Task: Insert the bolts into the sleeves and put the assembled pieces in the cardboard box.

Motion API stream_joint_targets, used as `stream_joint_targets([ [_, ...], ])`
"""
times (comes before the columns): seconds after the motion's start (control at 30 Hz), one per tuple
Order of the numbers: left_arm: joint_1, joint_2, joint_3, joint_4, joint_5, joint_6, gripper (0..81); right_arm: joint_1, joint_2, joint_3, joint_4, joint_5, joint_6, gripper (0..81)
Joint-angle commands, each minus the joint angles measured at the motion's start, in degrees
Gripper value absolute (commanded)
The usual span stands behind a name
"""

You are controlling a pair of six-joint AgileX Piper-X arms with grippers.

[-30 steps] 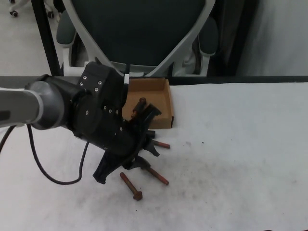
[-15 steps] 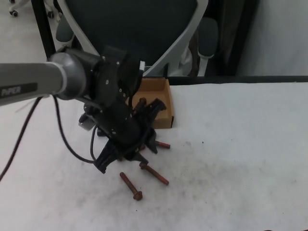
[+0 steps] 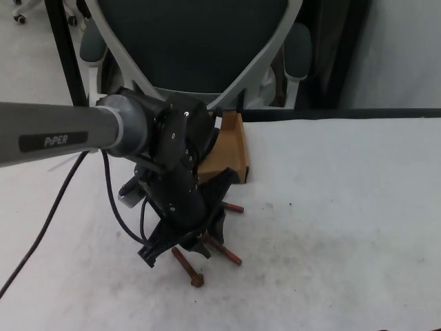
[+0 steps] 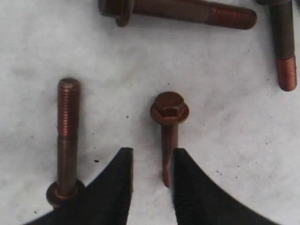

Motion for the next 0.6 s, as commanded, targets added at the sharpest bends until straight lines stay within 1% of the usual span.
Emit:
stream_joint_targets([
  [0.0, 0.1, 0.1, -0.5, -0.4, -0.7, -0.4, 27.5, 0.2, -0.4, -0.2, -0.3, -0.2, -1.8, 0.3],
  [0.17, 0.1, 1.8, -0.5, -3.1, 0.3, -0.9, 27.5, 0.2, -0.4, -0.2, -1.5, -0.2, -4.7, 0.3],
  [0.27, 0.1, 2.4, -0.5, -5.3, 0.0, -1.8, 27.5, 0.2, -0.4, -0.2, -3.2, -0.2, -4.7, 0.3],
  [0.57, 0.1, 2.5, -0.5, -6.0, -4.2, -1.7, 27.4, 0.2, -0.4, -0.2, -3.4, -0.2, -4.7, 0.3],
])
